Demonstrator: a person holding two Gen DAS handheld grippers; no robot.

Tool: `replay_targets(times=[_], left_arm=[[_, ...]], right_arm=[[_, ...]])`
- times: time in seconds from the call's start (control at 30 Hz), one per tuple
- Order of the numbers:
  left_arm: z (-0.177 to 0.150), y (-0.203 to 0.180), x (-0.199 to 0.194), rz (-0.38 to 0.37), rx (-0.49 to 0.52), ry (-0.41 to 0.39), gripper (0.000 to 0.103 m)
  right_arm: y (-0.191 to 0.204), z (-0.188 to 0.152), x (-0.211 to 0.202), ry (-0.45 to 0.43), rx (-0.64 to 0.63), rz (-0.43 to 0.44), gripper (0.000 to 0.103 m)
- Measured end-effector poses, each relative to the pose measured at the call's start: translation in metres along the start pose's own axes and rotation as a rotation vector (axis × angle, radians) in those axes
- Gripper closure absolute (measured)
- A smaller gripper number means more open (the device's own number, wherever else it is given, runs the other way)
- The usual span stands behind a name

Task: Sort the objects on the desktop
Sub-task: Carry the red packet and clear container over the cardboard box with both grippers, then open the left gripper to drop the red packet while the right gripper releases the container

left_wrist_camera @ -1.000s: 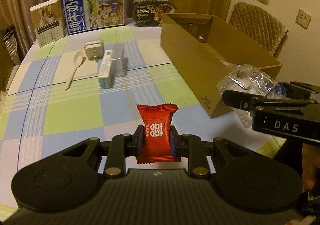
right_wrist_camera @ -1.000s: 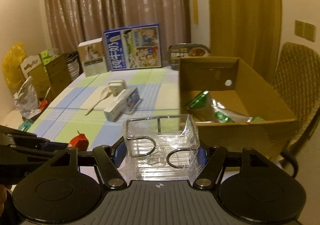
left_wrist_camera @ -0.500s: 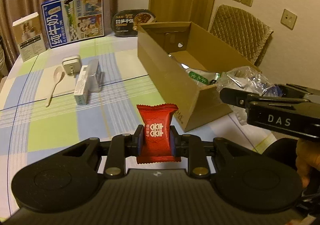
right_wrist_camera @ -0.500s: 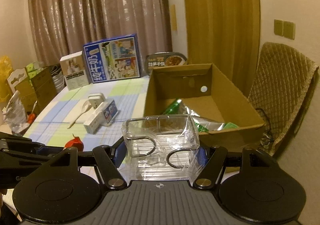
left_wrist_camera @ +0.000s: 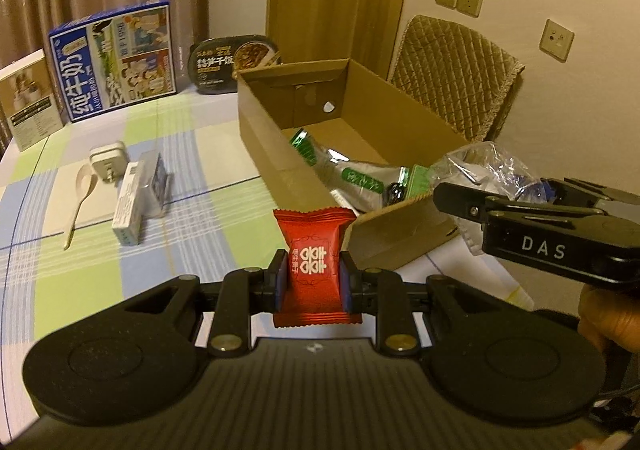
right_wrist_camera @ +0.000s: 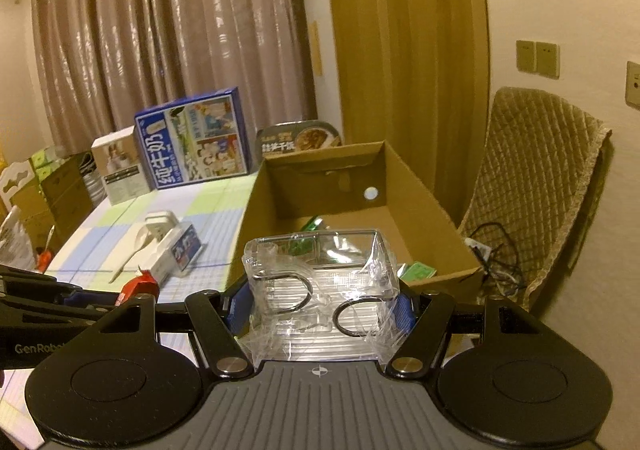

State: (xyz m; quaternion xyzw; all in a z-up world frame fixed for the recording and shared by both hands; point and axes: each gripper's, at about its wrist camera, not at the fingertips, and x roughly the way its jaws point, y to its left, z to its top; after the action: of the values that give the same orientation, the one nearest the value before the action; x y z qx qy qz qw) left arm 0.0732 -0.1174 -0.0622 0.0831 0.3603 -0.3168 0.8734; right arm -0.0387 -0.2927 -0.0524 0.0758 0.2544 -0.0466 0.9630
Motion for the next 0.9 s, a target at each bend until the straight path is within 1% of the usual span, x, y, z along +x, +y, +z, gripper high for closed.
replay_targets(times=[0.6, 0.9], left_arm=[[0.043, -0.027, 0.03, -0.054, 0.033, -0.021, 0.082], [0.065, -0.031, 0.048, -0.095, -0.001, -0.032, 0.082]], right_arm=[[-0.034, 0.019, 0.018, -0.013, 0.007, -0.036, 0.038], [-0.047, 0.037, 0.037, -0.026, -0.006, -0.049, 0.038]])
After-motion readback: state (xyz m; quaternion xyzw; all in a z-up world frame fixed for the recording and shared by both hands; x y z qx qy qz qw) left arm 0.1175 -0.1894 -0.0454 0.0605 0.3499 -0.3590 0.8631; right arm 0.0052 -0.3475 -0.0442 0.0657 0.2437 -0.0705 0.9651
